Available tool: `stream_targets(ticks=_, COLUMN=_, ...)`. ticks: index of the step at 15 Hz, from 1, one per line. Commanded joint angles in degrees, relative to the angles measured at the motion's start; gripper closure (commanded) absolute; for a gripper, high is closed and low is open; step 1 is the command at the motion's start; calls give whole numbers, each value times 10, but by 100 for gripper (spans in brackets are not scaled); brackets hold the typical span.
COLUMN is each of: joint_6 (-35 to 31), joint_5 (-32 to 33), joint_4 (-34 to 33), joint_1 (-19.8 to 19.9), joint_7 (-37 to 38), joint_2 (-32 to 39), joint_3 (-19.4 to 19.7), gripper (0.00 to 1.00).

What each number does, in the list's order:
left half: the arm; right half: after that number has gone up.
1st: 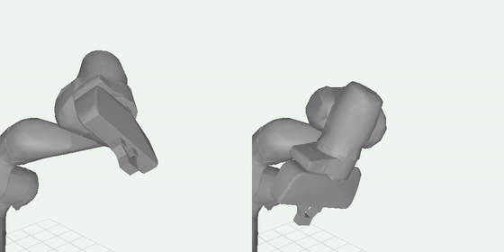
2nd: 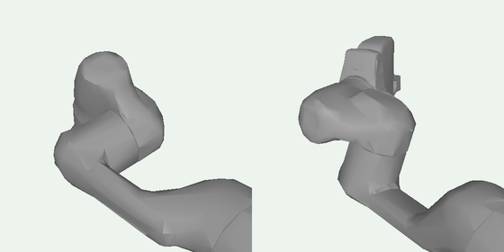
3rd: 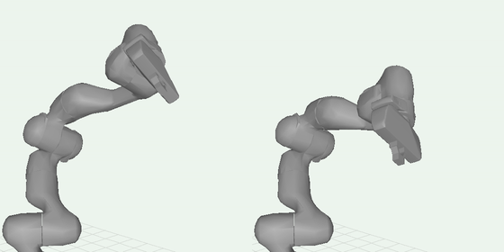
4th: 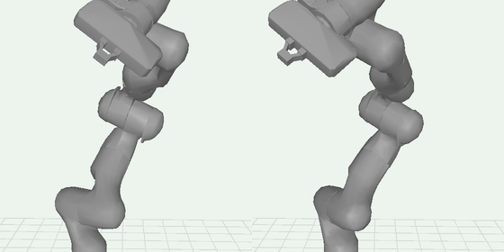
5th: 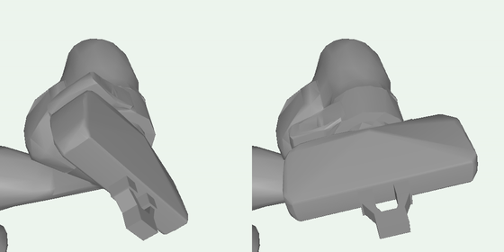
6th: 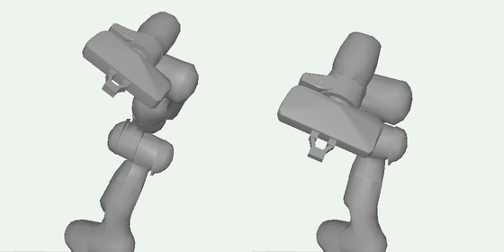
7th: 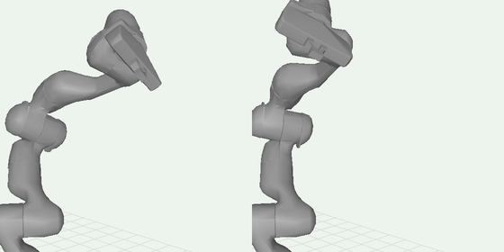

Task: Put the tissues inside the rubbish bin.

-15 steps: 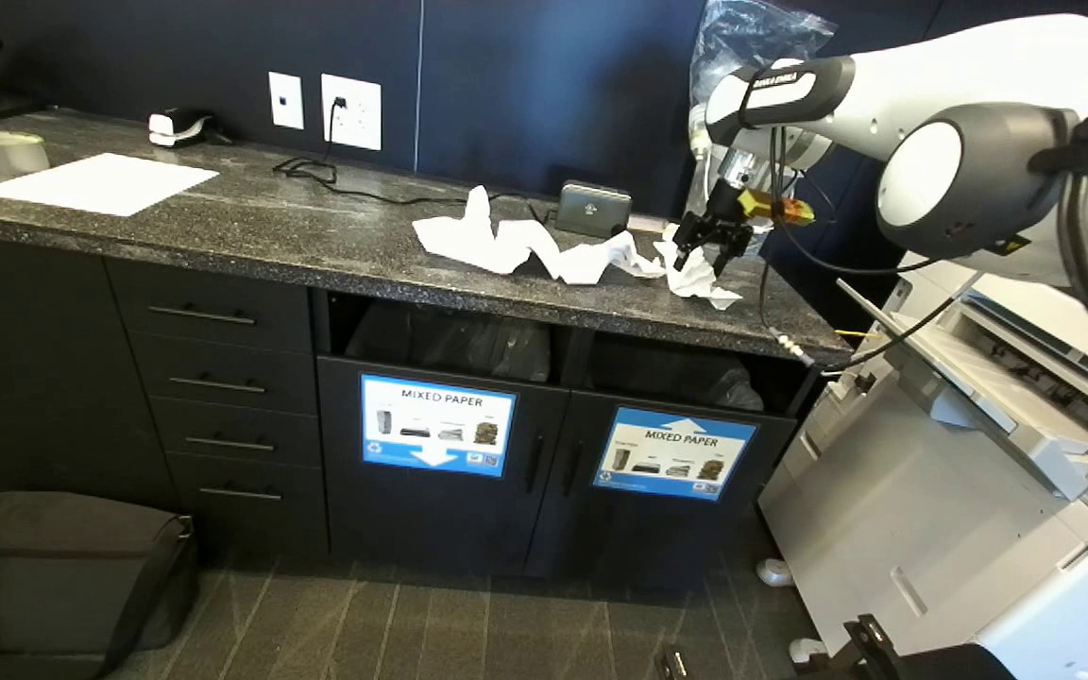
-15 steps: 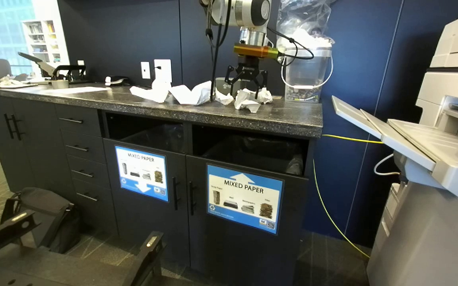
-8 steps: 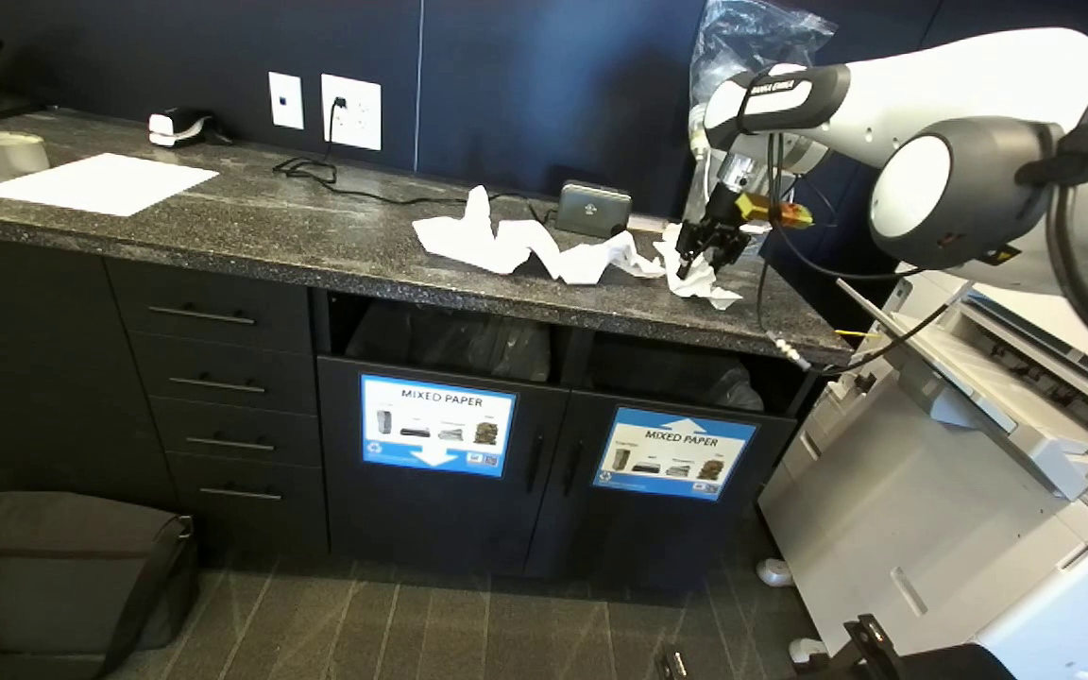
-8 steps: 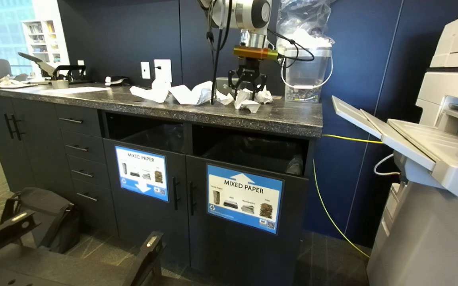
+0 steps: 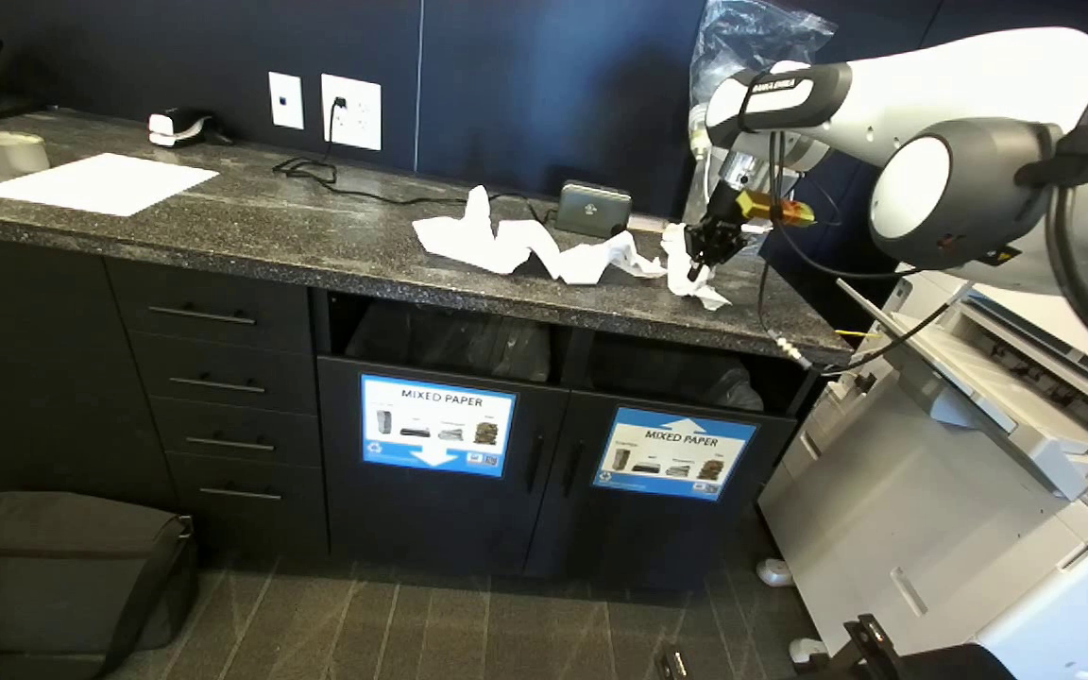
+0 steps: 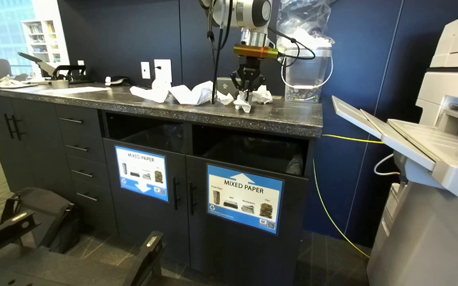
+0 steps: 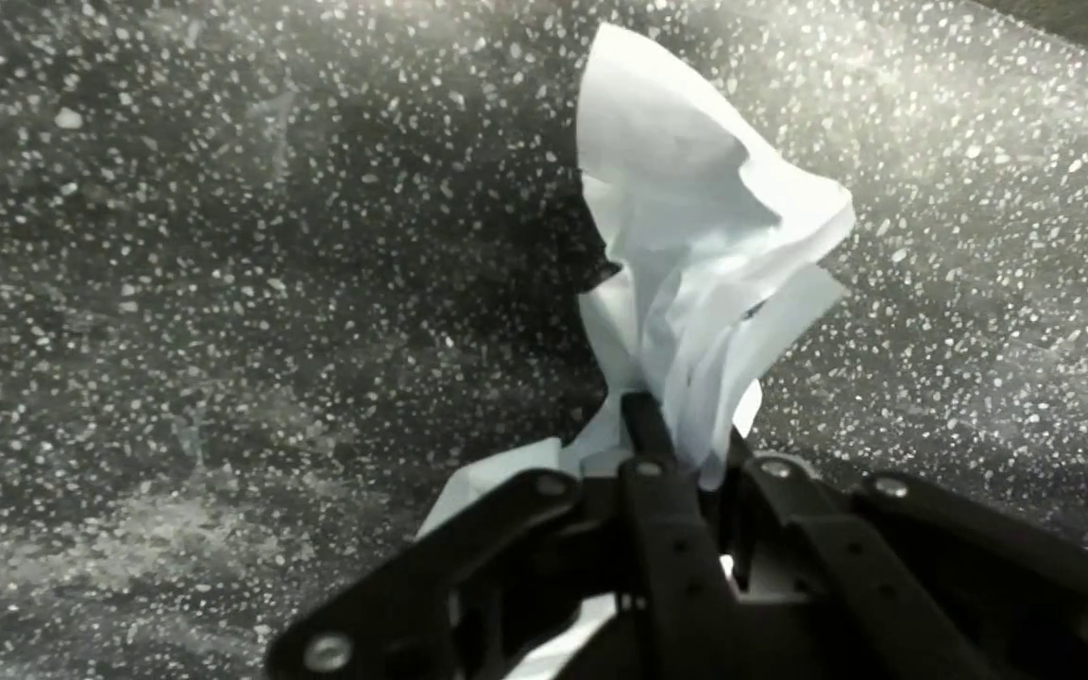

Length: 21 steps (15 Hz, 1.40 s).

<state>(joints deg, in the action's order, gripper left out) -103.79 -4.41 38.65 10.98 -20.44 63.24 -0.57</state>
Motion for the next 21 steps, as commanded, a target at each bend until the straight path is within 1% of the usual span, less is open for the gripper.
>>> stream_targets(ticks=1, joint_6=20, joint_5=3, joint_4=-41, joint_1=-2, joint_7=12, joint_2=20, joint_3=4, gripper=90)
stream_targets(ticks=3, joint_6=30, joint_5=4, joint_4=-37, joint_1=-2, joint_7=12, joint_2=18, joint_3=4, gripper=88)
stream_targets(ticks=4, joint_6=36, joint_5=5, joint_4=-35, joint_1=-3, joint_7=15, joint_2=18, joint_3=6, gripper=89)
stream_targets(ticks=5, joint_6=40, joint_5=7, joint_4=-31, joint_1=-4, joint_7=19, joint_2=17, joint_3=8, gripper=87)
stream_targets(ticks=6, joint_6=42, joint_5=7, joint_4=-27, joint_1=-4, joint_7=23, joint_2=16, joint_3=9, gripper=89)
stream_targets(ticks=8, joint_6=39, joint_5=10, joint_4=-17, joint_1=-6, joint_7=32, joint_2=11, joint_3=11, gripper=89)
stream_targets(ticks=16, joint_6=1, joint_5=16, joint_4=20, joint_1=-13, joint_7=76, joint_2=0, joint_3=15, gripper=89)
stream_targets(ticks=21, joint_6=-37, joint_5=18, joint_4=56, joint_1=-18, joint_7=79, joint_2=-13, joint_3=18, gripper=90)
